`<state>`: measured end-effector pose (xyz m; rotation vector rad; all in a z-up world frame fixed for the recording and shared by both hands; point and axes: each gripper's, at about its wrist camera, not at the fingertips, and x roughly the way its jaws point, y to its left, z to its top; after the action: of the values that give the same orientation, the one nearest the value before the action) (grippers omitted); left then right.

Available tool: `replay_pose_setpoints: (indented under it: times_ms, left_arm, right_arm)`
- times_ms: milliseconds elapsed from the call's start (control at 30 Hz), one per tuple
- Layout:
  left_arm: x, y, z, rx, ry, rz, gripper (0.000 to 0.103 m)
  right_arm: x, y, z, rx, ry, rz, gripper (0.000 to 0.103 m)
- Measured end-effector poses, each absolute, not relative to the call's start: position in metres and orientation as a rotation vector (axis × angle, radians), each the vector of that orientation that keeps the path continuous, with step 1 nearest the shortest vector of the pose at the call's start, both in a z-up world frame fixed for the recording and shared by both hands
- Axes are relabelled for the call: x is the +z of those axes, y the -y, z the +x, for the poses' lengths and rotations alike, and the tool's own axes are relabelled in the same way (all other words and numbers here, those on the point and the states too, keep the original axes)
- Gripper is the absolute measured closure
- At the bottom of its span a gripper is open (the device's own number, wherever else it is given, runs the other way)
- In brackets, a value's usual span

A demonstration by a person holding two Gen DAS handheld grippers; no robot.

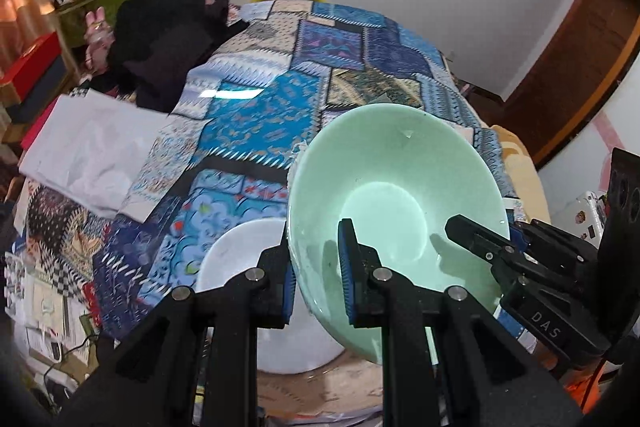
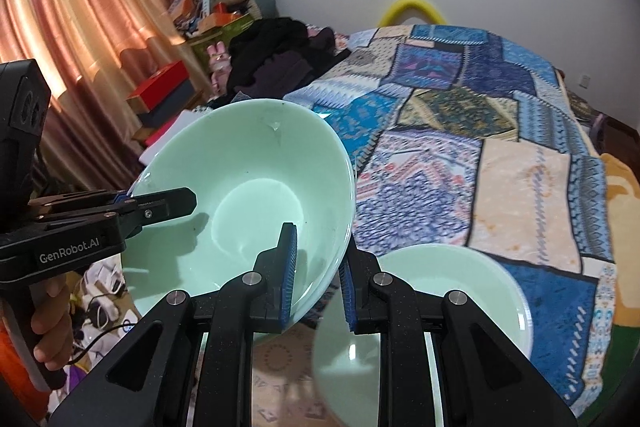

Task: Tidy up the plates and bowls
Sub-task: 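Lift the pale green bowl and carry it over the white spotted bowl with both tools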

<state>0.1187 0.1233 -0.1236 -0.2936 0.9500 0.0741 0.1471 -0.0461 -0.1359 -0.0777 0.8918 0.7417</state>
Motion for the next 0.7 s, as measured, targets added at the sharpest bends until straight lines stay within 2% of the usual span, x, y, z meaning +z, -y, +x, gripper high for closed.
replay_pose_setpoints:
  times_ms: [700]
  left_arm:
    - [-0.186,-0.17,0.092,0.131,-1.062,-0.345,0.084]
  right_arm:
    - [-0.184,-0.001,0.129,0.807,-1.053,-0.104,0.085]
